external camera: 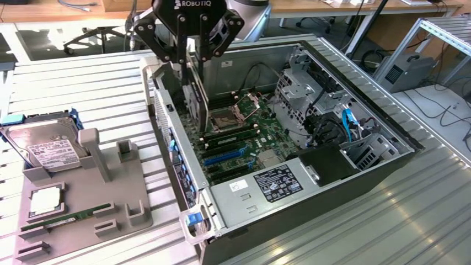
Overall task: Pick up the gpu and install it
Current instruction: 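Pick up the gpu and move the gpu toward the slot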
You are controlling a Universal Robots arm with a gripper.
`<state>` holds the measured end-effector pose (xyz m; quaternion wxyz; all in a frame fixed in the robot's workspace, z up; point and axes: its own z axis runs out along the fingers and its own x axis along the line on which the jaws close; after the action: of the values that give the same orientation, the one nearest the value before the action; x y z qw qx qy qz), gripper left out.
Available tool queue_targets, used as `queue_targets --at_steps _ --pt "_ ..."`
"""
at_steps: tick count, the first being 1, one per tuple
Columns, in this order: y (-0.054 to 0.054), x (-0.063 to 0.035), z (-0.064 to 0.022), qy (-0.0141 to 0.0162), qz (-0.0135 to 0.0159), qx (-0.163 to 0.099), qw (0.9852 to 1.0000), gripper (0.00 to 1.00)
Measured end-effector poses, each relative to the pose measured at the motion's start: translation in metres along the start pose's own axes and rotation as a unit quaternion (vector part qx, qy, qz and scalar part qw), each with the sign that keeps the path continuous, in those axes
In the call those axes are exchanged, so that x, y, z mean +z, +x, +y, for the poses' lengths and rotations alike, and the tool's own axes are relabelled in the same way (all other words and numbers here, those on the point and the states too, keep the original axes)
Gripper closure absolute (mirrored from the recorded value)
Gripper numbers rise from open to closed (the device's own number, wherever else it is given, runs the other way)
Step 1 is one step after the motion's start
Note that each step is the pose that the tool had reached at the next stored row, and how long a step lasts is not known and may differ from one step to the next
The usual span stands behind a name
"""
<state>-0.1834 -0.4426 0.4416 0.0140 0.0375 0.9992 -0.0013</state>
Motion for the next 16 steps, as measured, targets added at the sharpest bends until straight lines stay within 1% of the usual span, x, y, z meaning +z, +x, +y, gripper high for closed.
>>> queue_targets --at_steps 16 --pt "-0.012 0.0004 0.0009 0.0 0.0 0.0 1.0 0.73"
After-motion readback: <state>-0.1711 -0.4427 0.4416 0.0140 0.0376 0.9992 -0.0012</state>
